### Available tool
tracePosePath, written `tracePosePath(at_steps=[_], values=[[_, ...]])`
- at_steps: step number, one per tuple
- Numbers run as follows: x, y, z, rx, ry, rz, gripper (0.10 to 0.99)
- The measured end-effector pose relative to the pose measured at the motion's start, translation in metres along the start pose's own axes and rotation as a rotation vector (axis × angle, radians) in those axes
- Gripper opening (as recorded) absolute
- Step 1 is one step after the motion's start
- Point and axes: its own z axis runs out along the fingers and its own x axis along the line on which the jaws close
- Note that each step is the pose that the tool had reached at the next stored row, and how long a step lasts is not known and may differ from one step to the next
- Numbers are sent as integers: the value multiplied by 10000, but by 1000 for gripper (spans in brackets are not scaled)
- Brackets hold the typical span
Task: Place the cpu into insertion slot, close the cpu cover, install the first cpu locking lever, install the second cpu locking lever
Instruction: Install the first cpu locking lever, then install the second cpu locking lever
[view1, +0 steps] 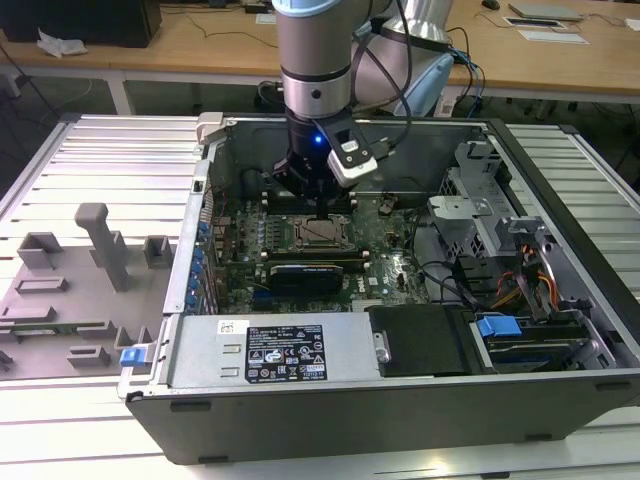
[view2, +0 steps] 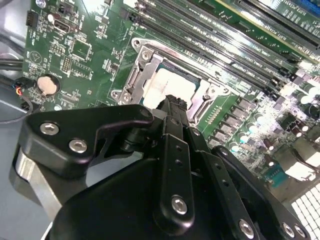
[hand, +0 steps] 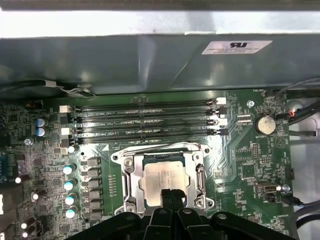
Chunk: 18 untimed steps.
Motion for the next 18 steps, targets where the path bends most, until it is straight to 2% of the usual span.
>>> tracePosePath(at_steps=[15, 18], values=[[-1, -2, -10, 3, 2, 0, 106], [-6, -94, -11, 2, 1, 2, 106]])
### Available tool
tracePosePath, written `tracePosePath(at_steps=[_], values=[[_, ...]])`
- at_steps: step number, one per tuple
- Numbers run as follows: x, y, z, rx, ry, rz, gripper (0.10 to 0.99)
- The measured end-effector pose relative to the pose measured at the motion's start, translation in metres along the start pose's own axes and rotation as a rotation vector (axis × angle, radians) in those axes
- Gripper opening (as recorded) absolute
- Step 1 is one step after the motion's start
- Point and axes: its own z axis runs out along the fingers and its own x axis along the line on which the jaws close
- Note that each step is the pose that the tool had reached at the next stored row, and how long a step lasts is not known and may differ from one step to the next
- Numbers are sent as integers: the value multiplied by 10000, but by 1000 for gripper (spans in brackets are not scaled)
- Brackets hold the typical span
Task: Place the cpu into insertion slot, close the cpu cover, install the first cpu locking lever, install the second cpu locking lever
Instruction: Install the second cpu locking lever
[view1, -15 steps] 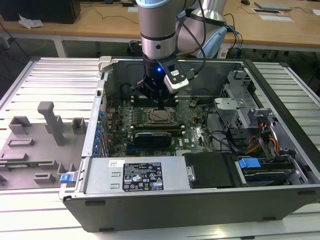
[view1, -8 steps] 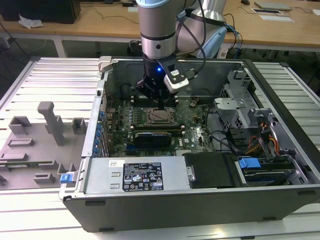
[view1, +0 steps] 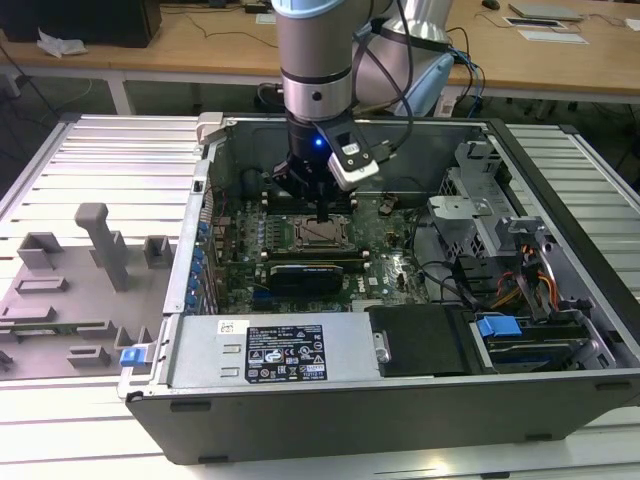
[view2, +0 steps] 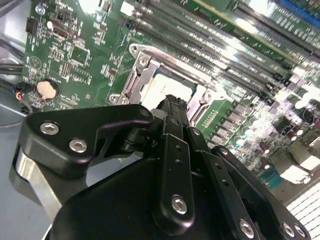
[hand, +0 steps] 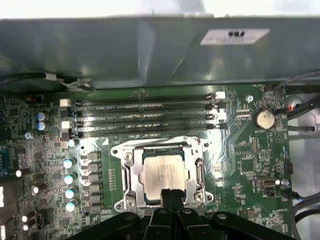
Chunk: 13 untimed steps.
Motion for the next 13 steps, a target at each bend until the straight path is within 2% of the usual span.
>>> tracePosePath(at_steps=[9, 10, 11, 13], values=[[-12, -188, -4, 9, -1, 28, 106], [-15, -244, -5, 9, -2, 35, 106], [-12, -268, 6, 10, -2, 49, 106], [-3, -280, 27, 11, -3, 60, 106]])
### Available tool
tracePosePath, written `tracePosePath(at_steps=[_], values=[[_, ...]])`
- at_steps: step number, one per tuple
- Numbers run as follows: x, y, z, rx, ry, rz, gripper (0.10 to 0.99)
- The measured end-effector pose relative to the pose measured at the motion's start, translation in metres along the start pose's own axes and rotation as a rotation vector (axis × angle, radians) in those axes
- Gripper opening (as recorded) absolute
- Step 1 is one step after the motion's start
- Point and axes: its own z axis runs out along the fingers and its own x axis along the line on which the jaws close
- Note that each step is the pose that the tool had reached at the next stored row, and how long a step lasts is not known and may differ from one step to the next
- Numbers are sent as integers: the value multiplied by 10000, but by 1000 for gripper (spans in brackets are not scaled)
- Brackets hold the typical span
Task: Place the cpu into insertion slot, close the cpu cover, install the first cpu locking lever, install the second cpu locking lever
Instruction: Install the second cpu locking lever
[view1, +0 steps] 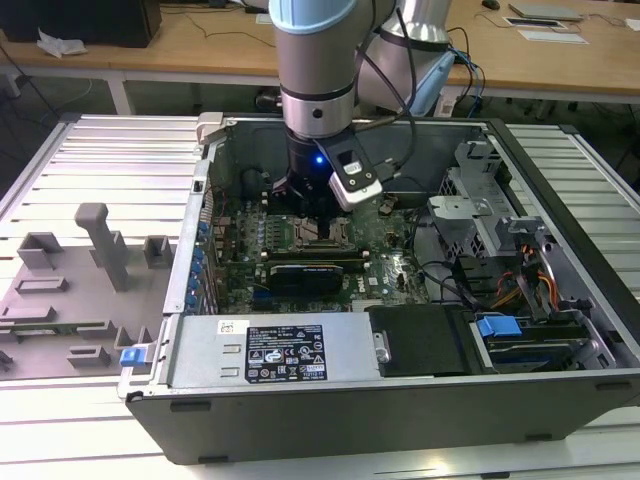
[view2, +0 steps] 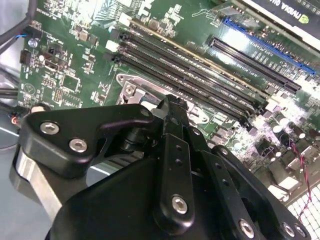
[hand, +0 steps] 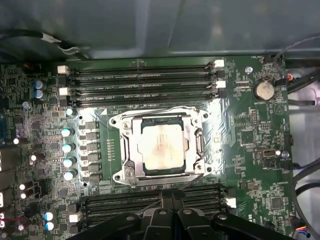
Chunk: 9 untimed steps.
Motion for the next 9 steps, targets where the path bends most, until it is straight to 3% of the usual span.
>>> tracePosePath(at_steps=[9], values=[[128, -33, 144, 0, -1, 33, 106]])
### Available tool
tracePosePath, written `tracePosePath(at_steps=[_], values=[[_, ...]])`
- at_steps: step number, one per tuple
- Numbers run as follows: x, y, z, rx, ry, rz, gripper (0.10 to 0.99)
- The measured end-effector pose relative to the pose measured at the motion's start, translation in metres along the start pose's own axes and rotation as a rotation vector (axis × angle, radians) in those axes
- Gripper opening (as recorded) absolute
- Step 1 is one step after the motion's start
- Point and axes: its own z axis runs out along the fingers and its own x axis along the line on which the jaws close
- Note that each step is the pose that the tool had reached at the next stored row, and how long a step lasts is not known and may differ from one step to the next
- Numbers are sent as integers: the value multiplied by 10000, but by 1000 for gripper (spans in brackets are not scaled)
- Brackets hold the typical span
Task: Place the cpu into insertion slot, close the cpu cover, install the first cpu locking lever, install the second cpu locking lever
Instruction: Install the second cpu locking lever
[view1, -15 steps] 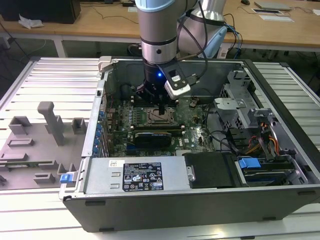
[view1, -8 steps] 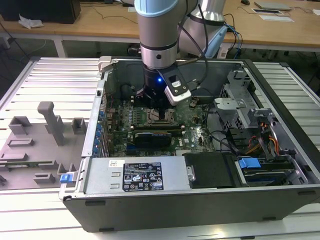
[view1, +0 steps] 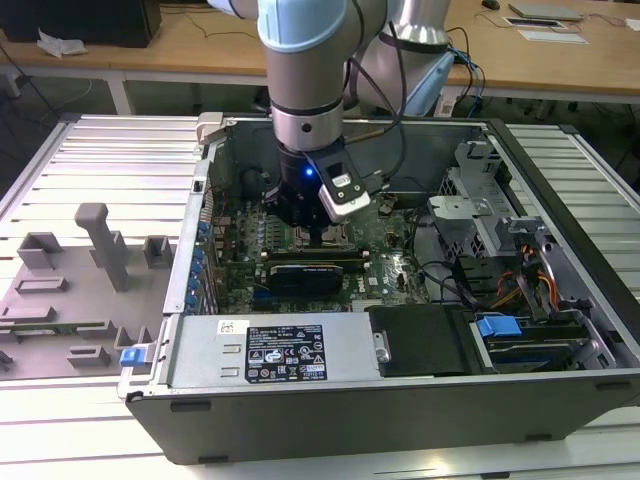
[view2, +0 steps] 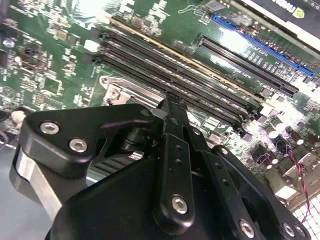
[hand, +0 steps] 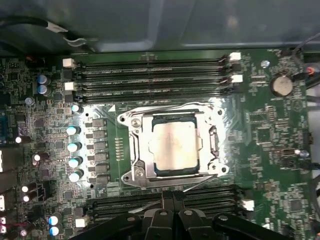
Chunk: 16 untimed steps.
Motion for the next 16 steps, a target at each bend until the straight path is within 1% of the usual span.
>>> tracePosePath(at_steps=[3, 7, 8, 9, 10, 11, 14, 16], values=[[28, -21, 36, 0, 2, 14, 106], [38, -26, 39, -9, 0, 18, 106], [43, -29, 42, -52, 5, 23, 106], [56, -35, 56, -151, 9, 36, 106], [68, -42, 77, -173, 11, 35, 106], [76, -46, 85, -223, 16, 41, 106], [95, -73, 107, -564, 39, 77, 106], [103, -107, 113, -784, 55, 99, 106]])
